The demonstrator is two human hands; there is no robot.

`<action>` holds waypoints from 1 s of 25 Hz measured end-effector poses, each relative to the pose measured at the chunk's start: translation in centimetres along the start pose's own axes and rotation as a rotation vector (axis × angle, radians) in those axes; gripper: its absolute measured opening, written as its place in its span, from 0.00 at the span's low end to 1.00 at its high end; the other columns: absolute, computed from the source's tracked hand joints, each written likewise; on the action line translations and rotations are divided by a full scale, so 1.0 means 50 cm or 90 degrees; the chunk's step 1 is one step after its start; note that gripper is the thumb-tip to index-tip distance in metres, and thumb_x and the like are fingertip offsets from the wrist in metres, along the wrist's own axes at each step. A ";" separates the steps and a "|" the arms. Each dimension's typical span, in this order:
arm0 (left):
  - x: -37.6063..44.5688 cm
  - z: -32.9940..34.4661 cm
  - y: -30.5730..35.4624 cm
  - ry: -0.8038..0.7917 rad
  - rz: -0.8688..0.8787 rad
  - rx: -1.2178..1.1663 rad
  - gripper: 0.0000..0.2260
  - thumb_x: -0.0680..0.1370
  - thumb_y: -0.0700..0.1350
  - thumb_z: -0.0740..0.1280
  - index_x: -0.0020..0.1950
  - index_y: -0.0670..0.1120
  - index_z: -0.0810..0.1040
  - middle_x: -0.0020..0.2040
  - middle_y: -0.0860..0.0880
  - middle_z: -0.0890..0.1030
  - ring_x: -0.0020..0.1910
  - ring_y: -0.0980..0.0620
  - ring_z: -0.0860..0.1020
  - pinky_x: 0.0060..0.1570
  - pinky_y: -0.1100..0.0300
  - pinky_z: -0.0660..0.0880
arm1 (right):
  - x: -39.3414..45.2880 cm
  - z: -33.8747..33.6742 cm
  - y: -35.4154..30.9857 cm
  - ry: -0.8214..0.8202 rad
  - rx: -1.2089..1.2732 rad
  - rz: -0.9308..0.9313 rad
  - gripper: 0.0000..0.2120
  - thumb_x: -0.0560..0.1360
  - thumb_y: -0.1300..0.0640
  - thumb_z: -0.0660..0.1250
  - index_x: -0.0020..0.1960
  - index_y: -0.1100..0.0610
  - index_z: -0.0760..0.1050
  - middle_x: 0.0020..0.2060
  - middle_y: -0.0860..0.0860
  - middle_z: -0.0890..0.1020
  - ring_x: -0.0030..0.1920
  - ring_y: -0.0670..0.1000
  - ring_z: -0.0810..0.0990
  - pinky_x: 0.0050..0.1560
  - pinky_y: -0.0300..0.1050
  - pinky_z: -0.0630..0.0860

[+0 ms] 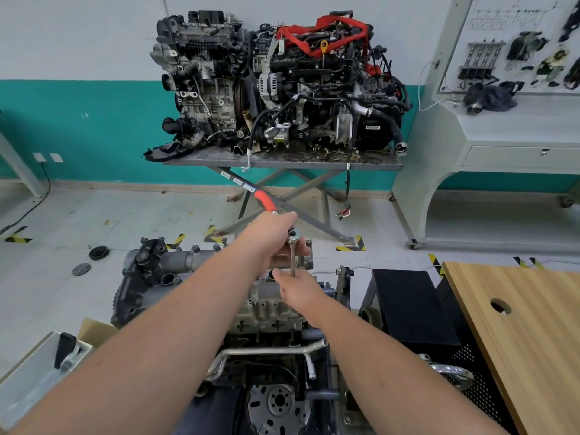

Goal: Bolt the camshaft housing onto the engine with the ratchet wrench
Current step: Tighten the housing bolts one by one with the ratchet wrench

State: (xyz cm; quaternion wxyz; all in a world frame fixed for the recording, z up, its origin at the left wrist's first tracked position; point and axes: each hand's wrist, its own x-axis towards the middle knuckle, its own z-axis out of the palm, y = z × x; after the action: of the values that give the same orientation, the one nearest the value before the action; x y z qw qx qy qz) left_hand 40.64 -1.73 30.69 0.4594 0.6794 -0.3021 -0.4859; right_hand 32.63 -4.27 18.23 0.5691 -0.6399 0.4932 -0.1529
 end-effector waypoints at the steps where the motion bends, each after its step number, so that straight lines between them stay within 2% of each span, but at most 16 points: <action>1: 0.003 0.000 0.014 -0.007 0.020 0.134 0.11 0.82 0.49 0.59 0.51 0.43 0.74 0.35 0.46 0.84 0.31 0.51 0.83 0.37 0.57 0.74 | -0.001 0.000 0.002 -0.001 -0.002 -0.005 0.23 0.80 0.40 0.59 0.32 0.52 0.64 0.25 0.48 0.65 0.26 0.50 0.63 0.42 0.48 0.65; 3: 0.011 0.009 0.040 0.009 0.097 0.454 0.10 0.81 0.46 0.58 0.52 0.42 0.76 0.41 0.45 0.84 0.32 0.50 0.80 0.35 0.57 0.72 | -0.001 -0.001 0.002 -0.009 -0.013 -0.002 0.23 0.79 0.40 0.59 0.30 0.50 0.64 0.22 0.46 0.65 0.23 0.48 0.63 0.39 0.47 0.64; 5: 0.011 0.029 0.053 0.031 0.188 0.735 0.11 0.82 0.47 0.57 0.52 0.43 0.76 0.43 0.46 0.81 0.37 0.49 0.78 0.38 0.55 0.75 | -0.001 -0.002 -0.002 -0.010 -0.022 0.001 0.23 0.76 0.42 0.60 0.25 0.48 0.64 0.20 0.44 0.64 0.24 0.48 0.62 0.36 0.47 0.61; 7: 0.002 0.044 0.033 0.075 0.278 0.899 0.12 0.83 0.53 0.56 0.49 0.47 0.74 0.42 0.50 0.76 0.40 0.49 0.77 0.45 0.51 0.76 | -0.001 -0.001 -0.009 -0.001 -0.028 0.003 0.15 0.70 0.47 0.60 0.26 0.48 0.63 0.22 0.46 0.63 0.28 0.50 0.61 0.36 0.50 0.59; 9: -0.009 0.040 -0.014 0.193 0.456 0.963 0.14 0.82 0.57 0.58 0.44 0.49 0.74 0.41 0.52 0.72 0.41 0.49 0.74 0.47 0.51 0.72 | 0.000 0.004 -0.017 0.006 -0.035 0.014 0.09 0.71 0.54 0.57 0.33 0.53 0.63 0.27 0.49 0.64 0.33 0.52 0.61 0.39 0.53 0.60; 11: -0.017 0.023 -0.057 0.295 0.619 0.885 0.17 0.80 0.59 0.62 0.40 0.48 0.77 0.43 0.50 0.74 0.44 0.48 0.73 0.44 0.51 0.70 | 0.009 0.013 -0.011 0.016 -0.002 0.057 0.09 0.79 0.61 0.55 0.41 0.57 0.69 0.32 0.50 0.68 0.39 0.54 0.68 0.40 0.52 0.66; 13: -0.007 0.013 -0.090 0.337 0.656 0.754 0.24 0.78 0.64 0.58 0.40 0.46 0.81 0.52 0.47 0.79 0.51 0.45 0.76 0.47 0.49 0.72 | 0.009 0.007 -0.005 0.080 0.034 0.003 0.08 0.83 0.62 0.55 0.48 0.55 0.70 0.40 0.48 0.73 0.47 0.52 0.73 0.50 0.50 0.74; 15: -0.005 0.015 -0.115 0.296 0.628 0.595 0.28 0.76 0.67 0.55 0.49 0.46 0.84 0.64 0.46 0.77 0.61 0.46 0.74 0.55 0.49 0.71 | -0.011 0.000 -0.014 0.024 0.138 -0.001 0.06 0.84 0.57 0.55 0.53 0.52 0.70 0.49 0.49 0.77 0.52 0.49 0.77 0.59 0.48 0.75; 17: -0.011 0.026 -0.128 0.175 0.564 0.298 0.24 0.77 0.65 0.57 0.57 0.51 0.81 0.68 0.50 0.74 0.65 0.60 0.71 0.62 0.61 0.68 | -0.012 -0.004 -0.007 -0.007 0.174 0.004 0.12 0.85 0.56 0.53 0.55 0.58 0.75 0.55 0.59 0.81 0.56 0.59 0.80 0.60 0.54 0.76; 18: -0.017 0.033 -0.131 0.137 0.534 0.158 0.20 0.77 0.63 0.57 0.59 0.54 0.79 0.65 0.53 0.76 0.63 0.65 0.72 0.61 0.67 0.68 | -0.008 -0.005 -0.005 -0.004 0.153 0.006 0.15 0.84 0.56 0.54 0.56 0.64 0.77 0.54 0.63 0.81 0.56 0.64 0.80 0.59 0.58 0.76; 19: -0.022 0.041 -0.133 0.126 0.501 0.045 0.17 0.79 0.62 0.56 0.59 0.57 0.78 0.60 0.54 0.80 0.58 0.65 0.76 0.57 0.68 0.71 | -0.006 -0.004 0.000 -0.013 0.114 -0.013 0.17 0.83 0.57 0.56 0.55 0.69 0.77 0.50 0.64 0.82 0.51 0.65 0.79 0.54 0.58 0.75; 20: -0.024 0.050 -0.131 0.123 0.449 -0.063 0.16 0.81 0.61 0.55 0.58 0.58 0.79 0.54 0.53 0.84 0.52 0.60 0.81 0.50 0.66 0.76 | -0.007 -0.001 0.001 -0.012 0.081 -0.024 0.16 0.82 0.58 0.56 0.51 0.69 0.77 0.43 0.61 0.80 0.45 0.61 0.77 0.48 0.54 0.73; 23: -0.021 0.056 -0.110 0.101 0.224 -0.341 0.21 0.83 0.61 0.53 0.48 0.54 0.84 0.42 0.46 0.85 0.39 0.51 0.83 0.36 0.60 0.78 | 0.001 -0.006 0.003 -0.001 0.028 -0.006 0.13 0.81 0.61 0.57 0.39 0.57 0.71 0.34 0.52 0.72 0.39 0.52 0.68 0.42 0.48 0.65; 25: -0.011 0.040 -0.088 0.083 0.110 -0.399 0.23 0.83 0.61 0.55 0.45 0.49 0.84 0.36 0.45 0.83 0.34 0.49 0.82 0.32 0.59 0.77 | 0.003 -0.003 0.001 -0.004 -0.003 0.003 0.14 0.80 0.60 0.57 0.35 0.56 0.68 0.30 0.51 0.70 0.36 0.52 0.65 0.41 0.47 0.63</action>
State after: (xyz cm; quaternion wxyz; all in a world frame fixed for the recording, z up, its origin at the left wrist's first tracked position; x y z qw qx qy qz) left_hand 38.43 -0.21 26.66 0.7038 0.5065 -0.1649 -0.4701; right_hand 32.56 -4.45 18.20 0.5696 -0.6405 0.4932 -0.1486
